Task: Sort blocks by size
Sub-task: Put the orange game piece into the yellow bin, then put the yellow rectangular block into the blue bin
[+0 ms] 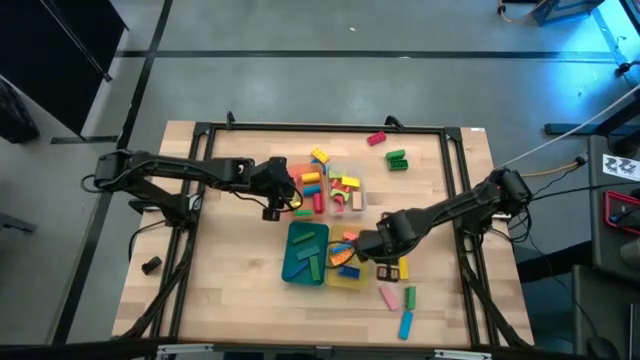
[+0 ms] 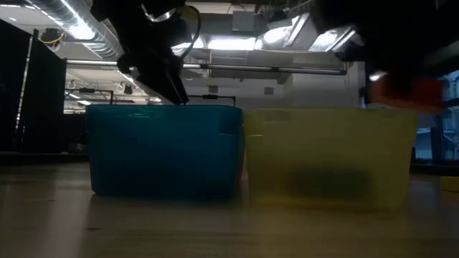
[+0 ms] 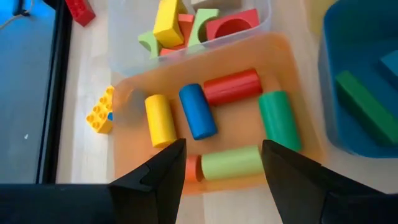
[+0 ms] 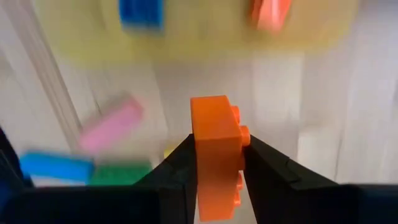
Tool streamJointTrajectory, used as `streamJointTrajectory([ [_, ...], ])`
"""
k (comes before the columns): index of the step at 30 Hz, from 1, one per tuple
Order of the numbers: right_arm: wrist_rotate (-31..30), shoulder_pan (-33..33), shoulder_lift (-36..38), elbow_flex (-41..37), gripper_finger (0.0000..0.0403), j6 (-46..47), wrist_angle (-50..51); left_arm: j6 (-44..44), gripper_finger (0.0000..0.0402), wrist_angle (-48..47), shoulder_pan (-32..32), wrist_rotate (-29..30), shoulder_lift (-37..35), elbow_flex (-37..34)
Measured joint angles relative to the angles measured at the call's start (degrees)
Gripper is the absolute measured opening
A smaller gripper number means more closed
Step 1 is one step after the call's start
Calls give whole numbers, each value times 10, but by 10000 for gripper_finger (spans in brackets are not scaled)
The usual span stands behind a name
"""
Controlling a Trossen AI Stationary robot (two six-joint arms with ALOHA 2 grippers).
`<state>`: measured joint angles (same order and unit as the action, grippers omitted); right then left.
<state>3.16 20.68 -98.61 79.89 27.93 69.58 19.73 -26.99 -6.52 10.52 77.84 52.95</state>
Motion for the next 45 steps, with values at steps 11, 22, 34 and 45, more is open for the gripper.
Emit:
streamJointTrajectory([
  [11, -88, -9, -7, 22, 112, -88, -214, -3, 194, -15, 13, 0, -6, 0],
  [22, -102, -9, -13, 21, 159, -51, -221, -3, 194, -39, 13, 0, -6, 0],
  [34, -51, -8, -15, 21, 183, 260, -102, -31, 194, -63, -4, -27, -18, 0],
  [45, -8, 12, -17, 0, 163, 380, 40, -59, 194, -149, -34, -74, -152, -14],
])
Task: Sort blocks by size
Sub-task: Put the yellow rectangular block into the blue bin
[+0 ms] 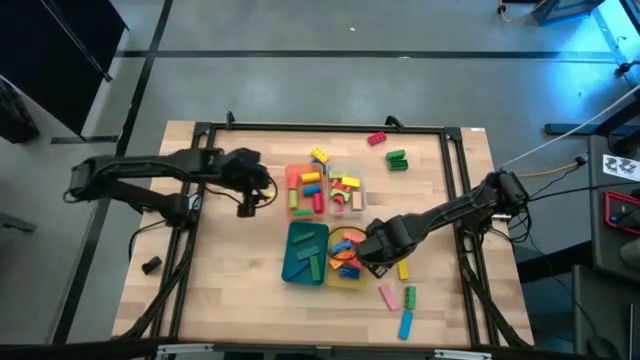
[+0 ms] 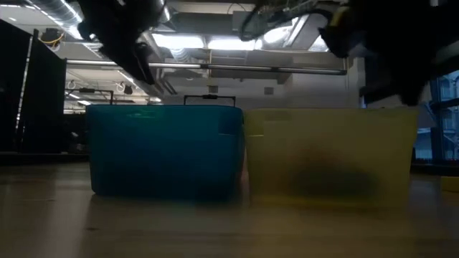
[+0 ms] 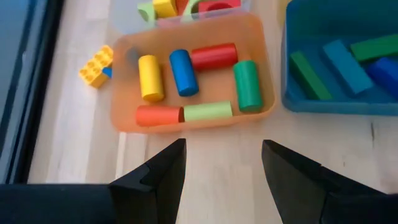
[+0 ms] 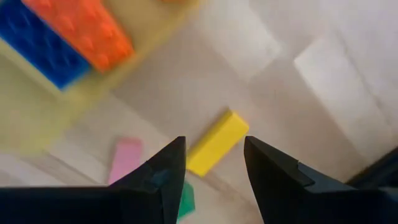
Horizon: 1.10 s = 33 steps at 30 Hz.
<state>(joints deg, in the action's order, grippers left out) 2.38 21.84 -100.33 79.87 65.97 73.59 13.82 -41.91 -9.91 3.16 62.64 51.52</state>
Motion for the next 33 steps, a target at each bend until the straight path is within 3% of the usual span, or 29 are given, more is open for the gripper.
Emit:
streamJointTrajectory([
  [13, 18, 61, 2, -65, 163, 117, -55, -91, 194, 50, 32, -2, -195, -156],
  [23, 17, 86, 3, -138, 163, 216, -110, -102, 194, 98, 50, -2, -214, -187],
  [33, 12, 86, 3, -197, 163, 223, -187, -101, 194, 97, 50, -2, -214, -187],
])
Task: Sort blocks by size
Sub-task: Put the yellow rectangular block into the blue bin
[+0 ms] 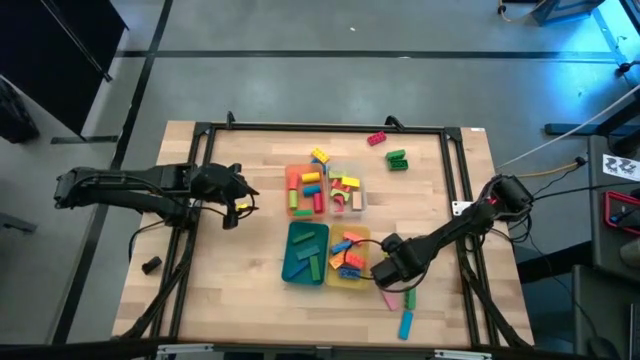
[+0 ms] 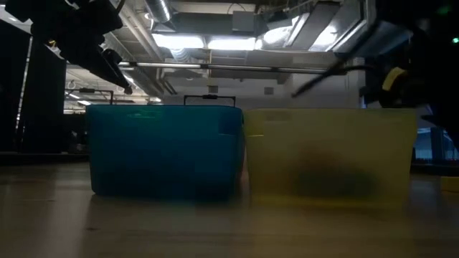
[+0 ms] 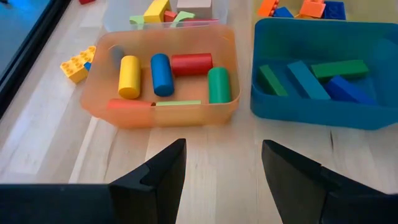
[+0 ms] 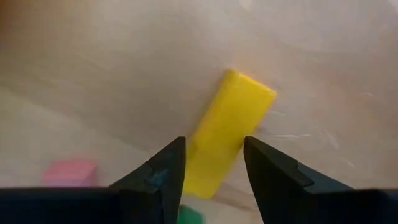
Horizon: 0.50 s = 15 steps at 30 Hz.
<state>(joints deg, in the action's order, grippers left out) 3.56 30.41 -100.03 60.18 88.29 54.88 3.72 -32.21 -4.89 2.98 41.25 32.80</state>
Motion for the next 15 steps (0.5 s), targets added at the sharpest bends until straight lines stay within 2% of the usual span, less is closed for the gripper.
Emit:
streamJointTrajectory([
  [10, 1, 0, 0, -16, 163, 0, 2, -2, 194, -1, 0, 0, 0, 0],
  [15, 1, 0, 2, -44, 163, -1, -38, -3, 194, -1, 0, 0, 0, 0],
])
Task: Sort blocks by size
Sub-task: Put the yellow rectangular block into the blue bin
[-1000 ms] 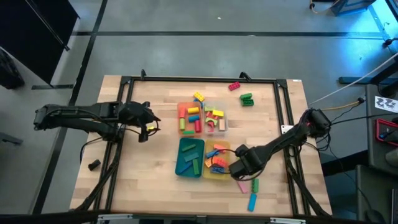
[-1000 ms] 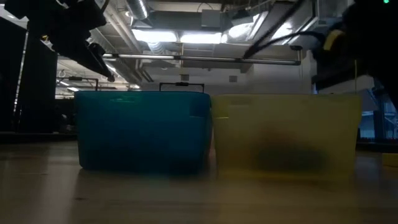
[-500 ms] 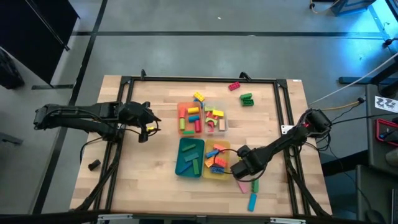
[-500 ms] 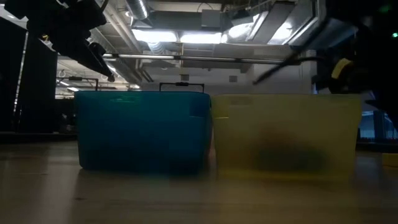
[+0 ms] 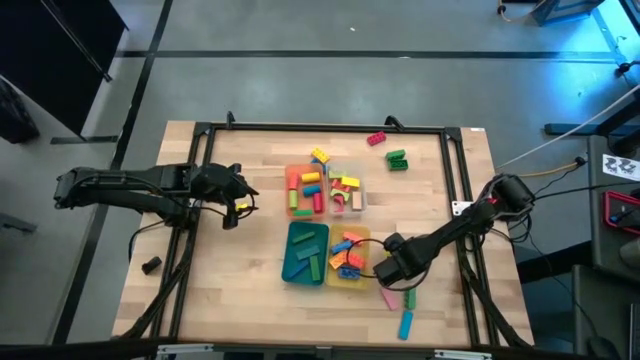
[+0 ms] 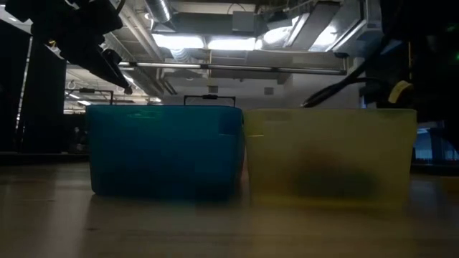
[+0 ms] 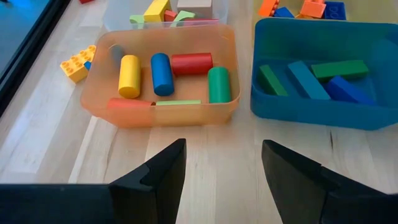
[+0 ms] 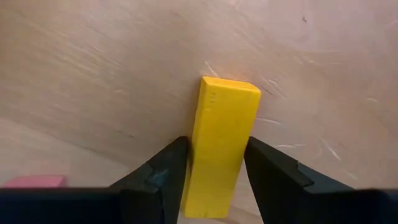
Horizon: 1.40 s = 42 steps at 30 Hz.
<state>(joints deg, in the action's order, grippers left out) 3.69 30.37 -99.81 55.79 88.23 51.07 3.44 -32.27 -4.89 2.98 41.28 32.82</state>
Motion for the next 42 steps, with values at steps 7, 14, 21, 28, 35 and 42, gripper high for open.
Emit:
streamJointTrajectory([
  [7, 2, 0, 2, -6, 156, -4, -10, 0, 194, 0, 0, 0, 0, 0],
  [14, 7, -2, 1, -3, 107, -19, -9, 0, 194, 0, 0, 0, 0, 0],
  [21, 15, -33, -3, 55, 107, -101, 45, 0, 194, 0, 0, 0, 0, 0],
  [28, 40, -89, -3, 142, 114, -220, 67, 9, 194, 1, 0, 0, 0, 0],
  [35, 45, -122, -1, 215, 113, -283, 71, 28, 194, 1, 0, 1, -51, 0],
  [42, 7, -124, -1, 254, 113, -302, 60, 24, 194, -1, 0, 1, -140, 1],
])
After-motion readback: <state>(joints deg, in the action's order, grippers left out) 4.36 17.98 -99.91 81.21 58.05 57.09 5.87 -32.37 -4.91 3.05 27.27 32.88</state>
